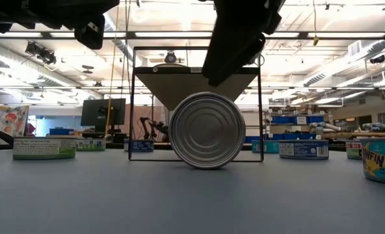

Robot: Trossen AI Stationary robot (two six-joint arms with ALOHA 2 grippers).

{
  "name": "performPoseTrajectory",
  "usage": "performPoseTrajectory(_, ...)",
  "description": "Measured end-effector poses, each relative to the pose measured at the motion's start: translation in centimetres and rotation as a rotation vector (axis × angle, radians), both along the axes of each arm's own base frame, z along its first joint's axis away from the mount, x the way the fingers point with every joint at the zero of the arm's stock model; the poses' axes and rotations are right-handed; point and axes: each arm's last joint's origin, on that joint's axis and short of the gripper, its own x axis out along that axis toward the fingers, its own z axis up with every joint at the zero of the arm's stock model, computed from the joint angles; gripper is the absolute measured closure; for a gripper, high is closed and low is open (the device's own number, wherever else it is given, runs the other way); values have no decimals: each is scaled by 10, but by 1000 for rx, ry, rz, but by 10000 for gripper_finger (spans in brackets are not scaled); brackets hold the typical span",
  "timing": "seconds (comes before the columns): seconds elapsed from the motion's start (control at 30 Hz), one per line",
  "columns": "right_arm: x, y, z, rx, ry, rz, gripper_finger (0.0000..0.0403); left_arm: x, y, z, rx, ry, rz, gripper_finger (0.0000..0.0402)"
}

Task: Stack canned seafood by type on shelf
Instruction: Put the yellow-blue tuna can on the shelf

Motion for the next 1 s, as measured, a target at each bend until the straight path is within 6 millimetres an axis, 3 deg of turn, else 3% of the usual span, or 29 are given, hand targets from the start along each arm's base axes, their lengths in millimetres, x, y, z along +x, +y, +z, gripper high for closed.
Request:
performPoseTrajectory(0.27,2,-7,-2,27,23,-6,133,0,0,0,1,2,0,387)
performPoseTrajectory(0.6,8,-8,-23,-9,89,37,139,0,0,0,2,4,0,387)
performPoseTrajectory(1.0,10,-2,-21,-71,70,119,258,0,0,-1,4,6,-1,387)
